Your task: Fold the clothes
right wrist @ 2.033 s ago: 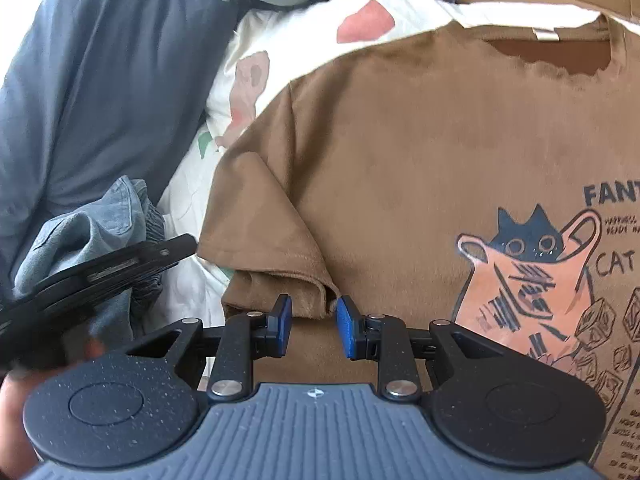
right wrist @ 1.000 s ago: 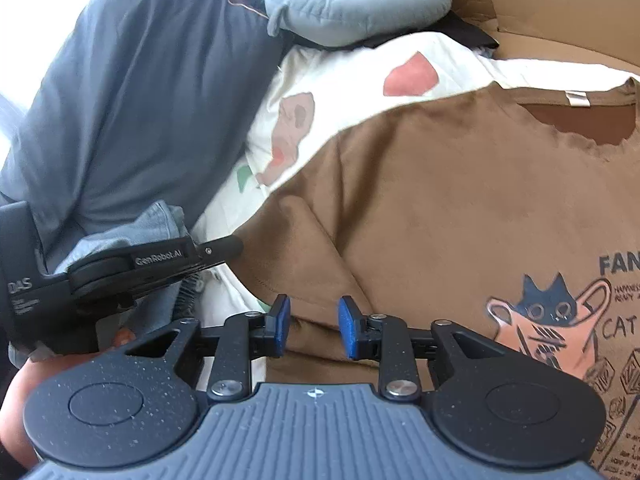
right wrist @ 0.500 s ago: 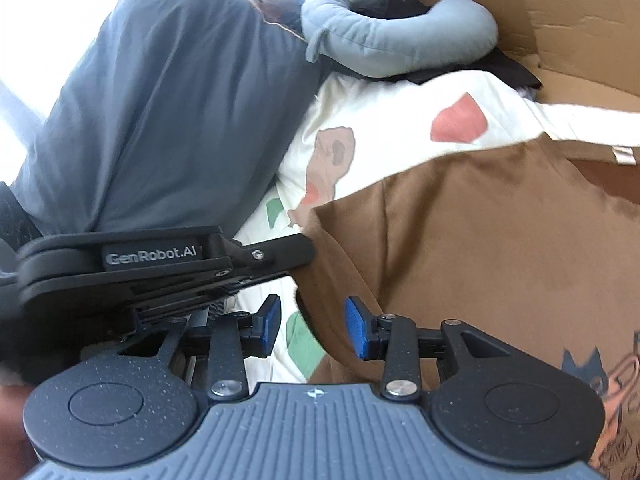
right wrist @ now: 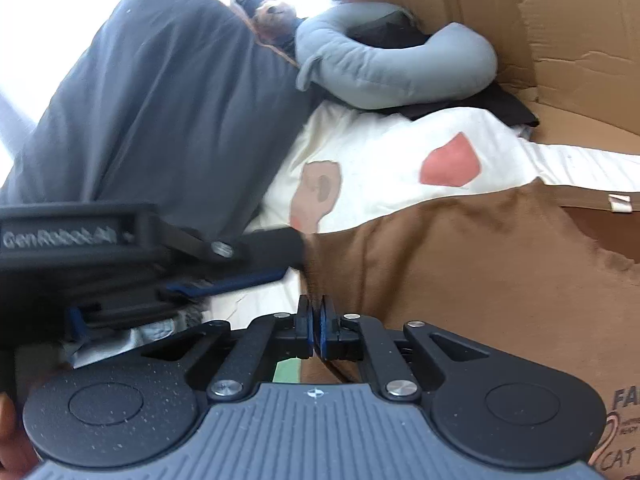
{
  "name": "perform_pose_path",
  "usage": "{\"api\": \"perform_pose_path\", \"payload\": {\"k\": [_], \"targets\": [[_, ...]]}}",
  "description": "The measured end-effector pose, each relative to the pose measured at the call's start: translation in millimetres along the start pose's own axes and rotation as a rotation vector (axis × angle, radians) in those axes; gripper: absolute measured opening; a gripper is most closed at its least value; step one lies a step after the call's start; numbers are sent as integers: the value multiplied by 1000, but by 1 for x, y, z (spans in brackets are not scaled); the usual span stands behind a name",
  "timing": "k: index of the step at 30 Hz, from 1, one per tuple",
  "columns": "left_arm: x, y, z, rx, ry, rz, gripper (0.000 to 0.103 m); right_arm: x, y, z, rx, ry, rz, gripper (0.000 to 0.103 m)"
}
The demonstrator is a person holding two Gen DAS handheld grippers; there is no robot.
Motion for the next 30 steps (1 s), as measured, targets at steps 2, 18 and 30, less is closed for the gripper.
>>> {"api": "perform_pose_path", "payload": {"k": [2, 18, 30], "targets": [[1, -7, 5, 12, -32, -7, 26, -2, -2, -7, 17, 10, -5, 2], [85, -58, 53, 57, -193, 135, 45, -4, 4, -49, 120, 54, 3, 2], [141, -71, 55, 54, -171, 310, 46, -1, 6, -53, 137, 52, 2, 2]]}}
Point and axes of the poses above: each gripper's, at about its wrist camera, not at the fingertips, and x roughly the way its jaws point, z to its left, y to its underside, the point moved 6 cm from there along x, roughly the way its jaws point, and after that the axes turned 5 degrees about z, right-handed, at the moved point
